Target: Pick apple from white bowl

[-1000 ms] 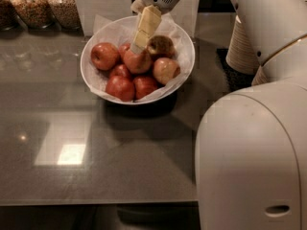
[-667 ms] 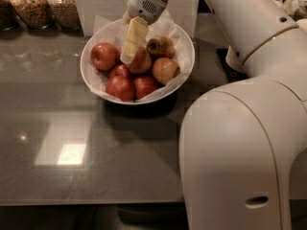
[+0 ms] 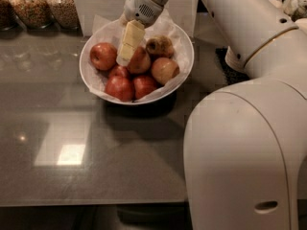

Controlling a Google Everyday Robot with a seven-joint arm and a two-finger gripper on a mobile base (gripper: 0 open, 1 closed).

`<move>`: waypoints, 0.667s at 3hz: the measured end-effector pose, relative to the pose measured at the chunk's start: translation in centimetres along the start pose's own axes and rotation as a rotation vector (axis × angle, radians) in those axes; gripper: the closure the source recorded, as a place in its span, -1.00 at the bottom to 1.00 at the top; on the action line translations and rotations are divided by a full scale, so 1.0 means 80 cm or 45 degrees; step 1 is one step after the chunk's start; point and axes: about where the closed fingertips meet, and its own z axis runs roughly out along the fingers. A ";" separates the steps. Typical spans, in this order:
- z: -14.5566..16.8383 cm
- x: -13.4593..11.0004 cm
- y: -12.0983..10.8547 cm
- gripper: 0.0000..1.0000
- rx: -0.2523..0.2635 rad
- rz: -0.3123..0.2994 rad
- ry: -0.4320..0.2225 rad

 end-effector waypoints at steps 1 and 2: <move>-0.010 0.010 0.035 -1.00 0.072 0.054 -0.050; -0.009 0.011 0.036 -1.00 0.069 0.055 -0.048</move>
Offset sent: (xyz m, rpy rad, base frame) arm -0.0130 -0.0121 0.0139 0.0432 -0.0311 -0.0500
